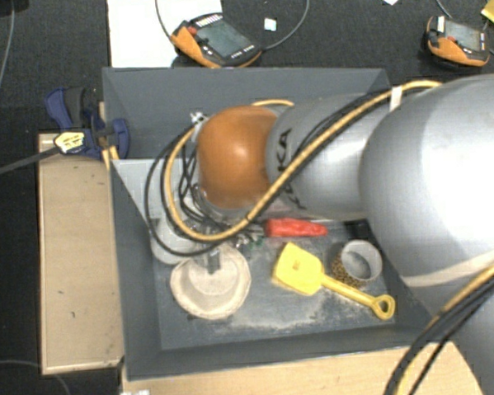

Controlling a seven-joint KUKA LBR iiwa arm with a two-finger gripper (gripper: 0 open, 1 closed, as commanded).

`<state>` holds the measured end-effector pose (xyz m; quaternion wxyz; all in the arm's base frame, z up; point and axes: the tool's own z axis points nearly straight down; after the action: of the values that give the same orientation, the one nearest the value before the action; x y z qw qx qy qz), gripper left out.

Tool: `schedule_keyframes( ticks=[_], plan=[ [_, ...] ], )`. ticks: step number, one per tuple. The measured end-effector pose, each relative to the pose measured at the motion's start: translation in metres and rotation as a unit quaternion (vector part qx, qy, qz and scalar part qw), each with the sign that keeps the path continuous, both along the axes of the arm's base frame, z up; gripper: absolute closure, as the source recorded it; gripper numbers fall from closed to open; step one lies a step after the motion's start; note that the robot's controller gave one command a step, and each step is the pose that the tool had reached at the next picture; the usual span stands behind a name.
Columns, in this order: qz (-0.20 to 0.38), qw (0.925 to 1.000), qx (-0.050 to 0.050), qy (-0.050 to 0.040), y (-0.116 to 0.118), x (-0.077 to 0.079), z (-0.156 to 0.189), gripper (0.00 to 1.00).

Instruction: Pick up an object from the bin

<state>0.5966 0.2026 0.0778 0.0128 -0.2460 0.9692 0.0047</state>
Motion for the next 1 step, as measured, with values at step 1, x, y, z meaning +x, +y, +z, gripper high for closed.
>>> schedule_keyframes(
  ticks=[1],
  plan=[
    [-0.001, 1.0000, 0.000, 0.0001, 0.0000, 0.0000, 0.0000, 1.00]
  ],
)
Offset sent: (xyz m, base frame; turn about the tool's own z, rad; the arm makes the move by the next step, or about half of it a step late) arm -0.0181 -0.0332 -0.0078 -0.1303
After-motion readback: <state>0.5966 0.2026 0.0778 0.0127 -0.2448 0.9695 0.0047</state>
